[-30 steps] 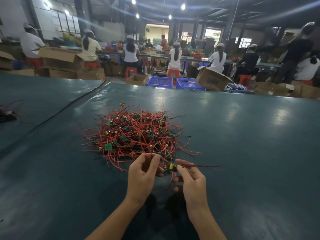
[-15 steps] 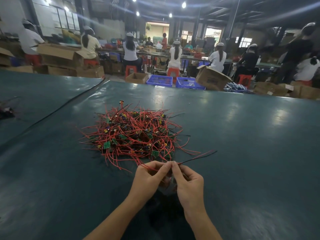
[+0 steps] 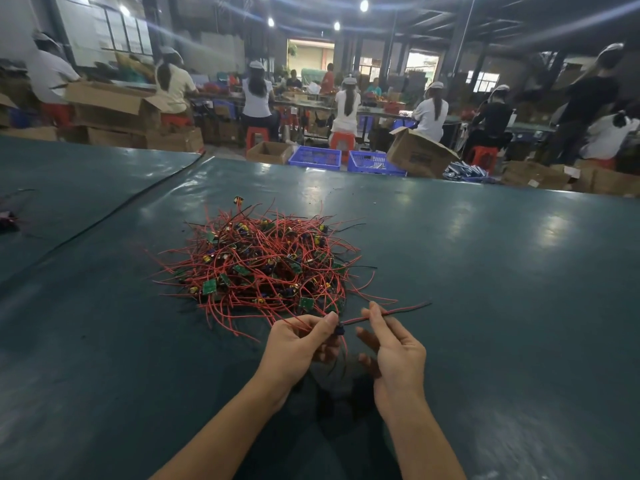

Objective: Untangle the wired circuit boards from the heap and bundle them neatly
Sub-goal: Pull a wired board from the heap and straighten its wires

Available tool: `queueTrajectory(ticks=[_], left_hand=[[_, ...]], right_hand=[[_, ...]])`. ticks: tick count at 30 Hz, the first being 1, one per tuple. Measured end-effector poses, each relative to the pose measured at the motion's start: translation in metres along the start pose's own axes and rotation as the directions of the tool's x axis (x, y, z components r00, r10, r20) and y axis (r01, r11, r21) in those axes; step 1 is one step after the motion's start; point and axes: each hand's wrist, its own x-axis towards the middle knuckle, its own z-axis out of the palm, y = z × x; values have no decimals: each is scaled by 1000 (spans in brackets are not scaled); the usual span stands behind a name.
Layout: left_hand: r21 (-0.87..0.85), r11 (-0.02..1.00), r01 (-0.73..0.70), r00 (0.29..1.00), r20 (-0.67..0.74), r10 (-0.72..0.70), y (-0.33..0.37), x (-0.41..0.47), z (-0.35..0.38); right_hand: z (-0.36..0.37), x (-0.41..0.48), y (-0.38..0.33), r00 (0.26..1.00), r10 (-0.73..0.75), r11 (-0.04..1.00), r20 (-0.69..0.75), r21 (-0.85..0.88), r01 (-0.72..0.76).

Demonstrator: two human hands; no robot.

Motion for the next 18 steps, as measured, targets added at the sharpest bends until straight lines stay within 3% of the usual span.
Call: queueTrajectory(ticks=[9, 18], left_hand=[[-13, 1000, 13, 999, 46, -13, 7, 0, -1], [-30, 999, 21, 1000, 24, -20, 7, -1, -7]], right_hand=[[-10, 9, -6, 990, -80, 992, -114, 89, 90], [-11, 7, -5, 960, -252, 967, -126, 6, 254]])
